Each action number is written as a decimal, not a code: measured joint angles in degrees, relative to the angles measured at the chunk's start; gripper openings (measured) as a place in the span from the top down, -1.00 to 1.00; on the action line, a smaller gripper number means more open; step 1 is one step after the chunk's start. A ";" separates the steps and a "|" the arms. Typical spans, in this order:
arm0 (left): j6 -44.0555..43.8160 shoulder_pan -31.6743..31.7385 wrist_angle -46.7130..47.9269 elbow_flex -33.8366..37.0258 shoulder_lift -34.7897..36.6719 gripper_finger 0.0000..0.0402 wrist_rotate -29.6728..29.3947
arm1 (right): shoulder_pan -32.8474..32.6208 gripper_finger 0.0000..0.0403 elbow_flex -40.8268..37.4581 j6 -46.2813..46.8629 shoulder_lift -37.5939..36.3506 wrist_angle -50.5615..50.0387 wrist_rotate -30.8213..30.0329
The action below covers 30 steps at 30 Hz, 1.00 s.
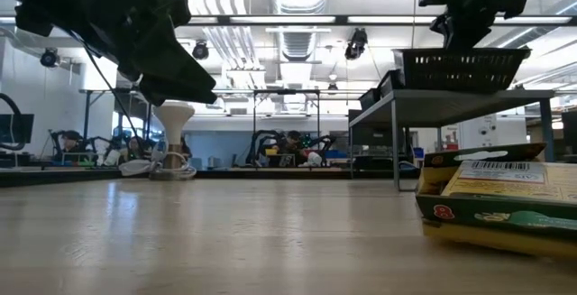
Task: Pick & Place Office Desk Supplies
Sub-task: Put the black bin on the shelf, then put the crayon box into the top black bin on the shelf
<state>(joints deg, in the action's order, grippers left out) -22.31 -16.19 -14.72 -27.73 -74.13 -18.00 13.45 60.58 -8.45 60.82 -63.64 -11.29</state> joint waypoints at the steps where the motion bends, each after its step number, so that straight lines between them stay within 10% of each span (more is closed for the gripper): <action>1: 0.00 0.00 0.00 0.00 0.00 0.03 -0.01 | 0.00 0.96 0.00 -0.43 0.05 0.00 -0.13; 30: -0.17 0.00 -0.04 0.00 0.00 0.03 0.00 | 1.62 0.41 0.13 -5.08 1.07 0.87 -5.15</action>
<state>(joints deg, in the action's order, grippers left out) -22.48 -16.19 -14.76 -27.73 -74.13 -18.00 15.07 60.71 -13.52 61.89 -62.77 -16.44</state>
